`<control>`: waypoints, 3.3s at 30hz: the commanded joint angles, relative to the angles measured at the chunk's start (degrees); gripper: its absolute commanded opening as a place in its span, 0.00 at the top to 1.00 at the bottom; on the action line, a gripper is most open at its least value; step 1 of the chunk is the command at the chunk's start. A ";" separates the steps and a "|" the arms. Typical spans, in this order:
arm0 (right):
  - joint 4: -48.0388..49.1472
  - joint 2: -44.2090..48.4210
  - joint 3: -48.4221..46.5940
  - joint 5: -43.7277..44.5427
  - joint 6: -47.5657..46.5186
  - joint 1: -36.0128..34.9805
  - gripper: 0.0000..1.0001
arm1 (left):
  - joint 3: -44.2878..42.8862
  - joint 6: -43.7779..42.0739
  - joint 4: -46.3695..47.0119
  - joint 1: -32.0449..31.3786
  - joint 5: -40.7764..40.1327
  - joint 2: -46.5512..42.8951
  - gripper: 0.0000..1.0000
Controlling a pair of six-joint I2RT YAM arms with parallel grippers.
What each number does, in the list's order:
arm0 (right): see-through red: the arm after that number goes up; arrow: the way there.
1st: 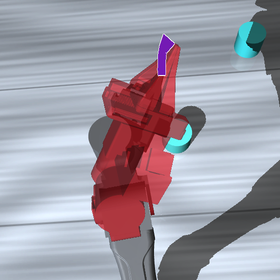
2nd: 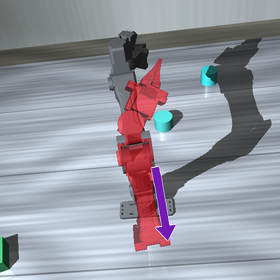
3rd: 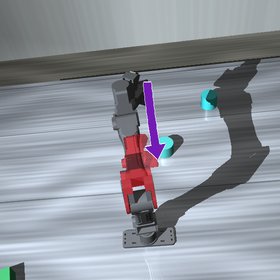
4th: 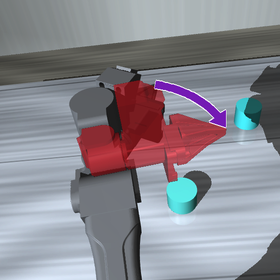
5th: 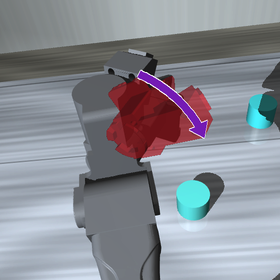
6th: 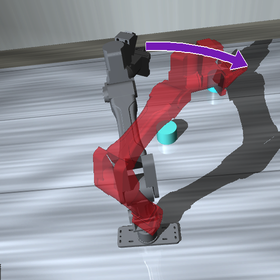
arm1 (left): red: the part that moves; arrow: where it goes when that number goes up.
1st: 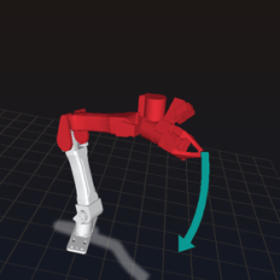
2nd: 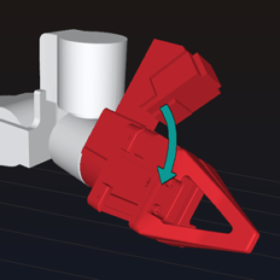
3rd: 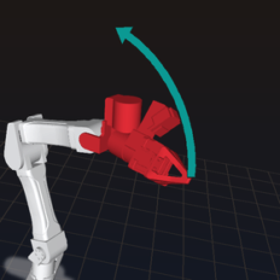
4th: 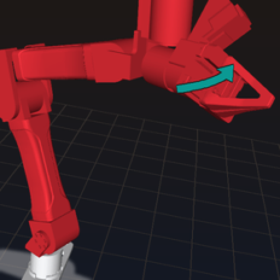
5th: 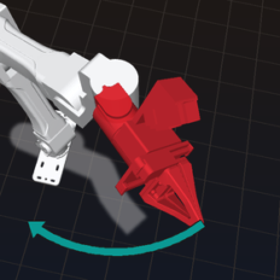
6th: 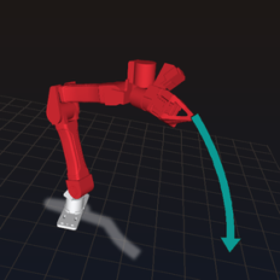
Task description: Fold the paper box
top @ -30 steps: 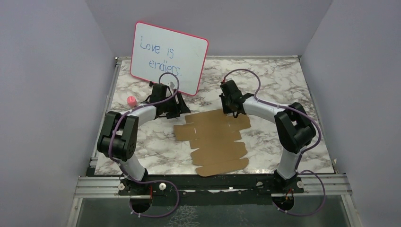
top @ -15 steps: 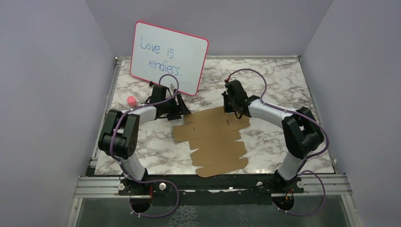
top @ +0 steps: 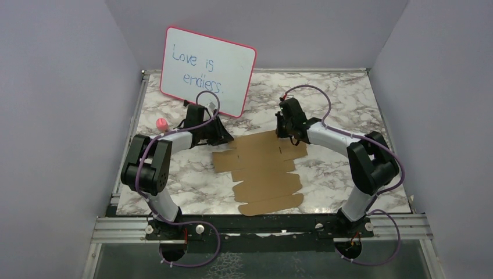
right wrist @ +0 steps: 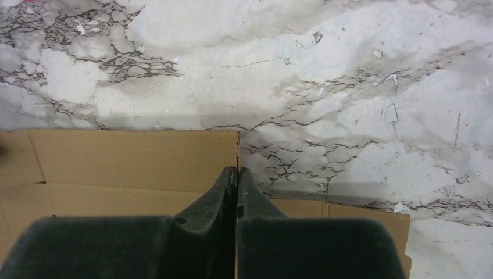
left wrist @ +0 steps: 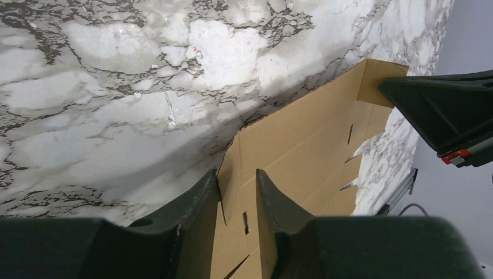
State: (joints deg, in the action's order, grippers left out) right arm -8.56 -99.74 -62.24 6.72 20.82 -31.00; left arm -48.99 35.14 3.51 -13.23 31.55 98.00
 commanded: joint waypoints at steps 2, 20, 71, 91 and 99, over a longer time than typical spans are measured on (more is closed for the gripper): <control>3.06 0.52 0.68 -0.89 2.03 -0.02 0.96 | 0.97 1.92 3.50 -0.21 1.67 -1.40 0.74; 1.48 -3.26 -1.39 -1.54 3.24 -0.06 0.84 | -15.31 -7.00 -17.98 -7.79 -20.56 3.54 1.00; 4.24 24.08 27.04 -17.18 9.53 3.76 0.31 | 8.83 -5.07 -24.66 -1.66 -12.68 -24.97 0.16; 10.19 18.95 30.01 -24.41 13.02 3.76 0.69 | 14.23 -2.35 -16.07 -5.43 -8.84 -20.61 0.23; 9.04 18.83 27.02 -24.96 11.62 3.66 0.92 | 13.44 -2.26 -15.72 -6.42 -9.89 -19.13 0.25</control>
State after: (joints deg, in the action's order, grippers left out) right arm 0.40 -80.93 -32.91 -17.06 33.30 -27.53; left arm -35.11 32.60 -13.23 -18.92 21.69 77.87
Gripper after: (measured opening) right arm 0.086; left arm 0.748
